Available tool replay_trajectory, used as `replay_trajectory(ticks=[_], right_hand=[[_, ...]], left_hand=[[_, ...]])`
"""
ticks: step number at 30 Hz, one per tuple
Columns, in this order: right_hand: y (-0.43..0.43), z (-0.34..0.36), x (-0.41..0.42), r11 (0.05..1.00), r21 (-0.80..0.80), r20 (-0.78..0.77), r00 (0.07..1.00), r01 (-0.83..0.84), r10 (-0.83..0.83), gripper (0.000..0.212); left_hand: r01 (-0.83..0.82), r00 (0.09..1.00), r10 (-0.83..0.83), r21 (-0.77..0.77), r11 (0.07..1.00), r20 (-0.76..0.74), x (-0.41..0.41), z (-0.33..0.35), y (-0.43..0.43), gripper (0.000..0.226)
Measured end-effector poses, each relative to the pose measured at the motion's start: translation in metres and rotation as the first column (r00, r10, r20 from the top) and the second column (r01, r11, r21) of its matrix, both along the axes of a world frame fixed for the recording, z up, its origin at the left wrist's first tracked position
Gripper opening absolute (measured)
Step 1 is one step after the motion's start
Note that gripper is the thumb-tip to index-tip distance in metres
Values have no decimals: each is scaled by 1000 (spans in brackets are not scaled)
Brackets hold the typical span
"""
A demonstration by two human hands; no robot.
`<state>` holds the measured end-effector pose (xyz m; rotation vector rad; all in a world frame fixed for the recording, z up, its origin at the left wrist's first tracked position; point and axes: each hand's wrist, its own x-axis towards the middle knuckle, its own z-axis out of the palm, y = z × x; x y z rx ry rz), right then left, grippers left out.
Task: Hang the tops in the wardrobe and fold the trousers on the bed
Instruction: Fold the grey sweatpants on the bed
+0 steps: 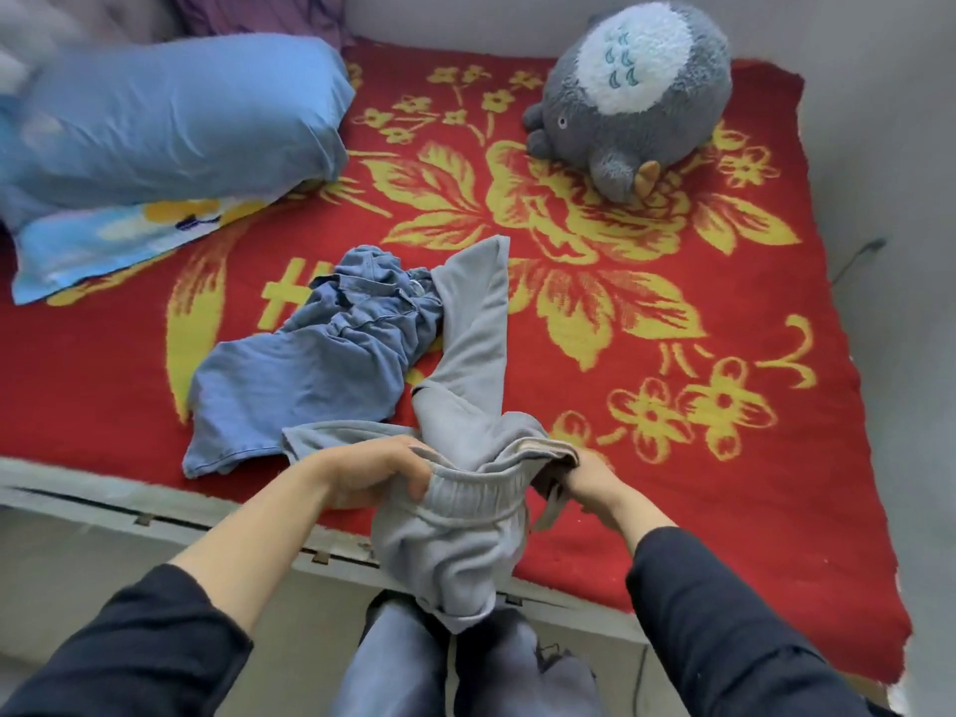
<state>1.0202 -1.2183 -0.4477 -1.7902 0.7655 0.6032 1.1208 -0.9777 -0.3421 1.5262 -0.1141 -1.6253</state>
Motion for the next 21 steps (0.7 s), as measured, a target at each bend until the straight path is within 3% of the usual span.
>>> replay_trajectory(ticks=[2, 3, 5, 7, 9, 11, 12, 14, 15, 17, 19, 21], right_hand=[[-6, 20, 23, 955, 133, -2, 963, 266, -268, 28], [-15, 32, 38, 924, 148, 10, 934, 352, -357, 31], [-35, 63, 75, 877, 147, 76, 879, 457, -471, 36], [-62, 111, 120, 797, 178, 199, 772, 577, -604, 38], [-88, 170, 157, 712, 252, 433, 582, 656, -689, 31], [-106, 226, 171, 642, 271, 717, 295, 717, -631, 14], [-111, 248, 169, 622, 237, 841, 163, 746, -515, 11], [-115, 277, 151, 605, 99, 975, 43, 790, -216, 19], [-116, 280, 139, 611, 36, 991, 51, 791, -125, 20], [-127, 259, 116, 608, -120, 979, 195, 785, -59, 18], [-140, 217, 88, 597, -289, 908, 412, 748, -77, 12], [-148, 168, 57, 566, -493, 769, 635, 661, -71, 12]], left_hand=[[-7, 972, -30, 157, 988, 232, 18, 2, 12, 26], [-11, 915, -86, 236, 972, 395, 31, 3, 13, 26], [-86, 751, -164, 341, 936, 639, 62, 11, 0, 9], [-211, 520, -197, 349, 913, 831, 102, 34, -32, 22], [-319, 179, -202, 251, 914, 963, 143, 79, -72, 18], [-386, -122, -81, 28, 922, 989, 176, 131, -104, 34], [-366, -240, 59, -146, 919, 969, 186, 154, -114, 41], [-191, -405, 408, -512, 837, 818, 192, 185, -128, 53], [-92, -442, 509, -602, 793, 738, 189, 190, -129, 55], [47, -435, 549, -590, 806, 714, 180, 175, -127, 49], [97, -321, 461, -456, 885, 827, 167, 129, -120, 41], [111, -152, 312, -298, 948, 938, 147, 67, -110, 40]])
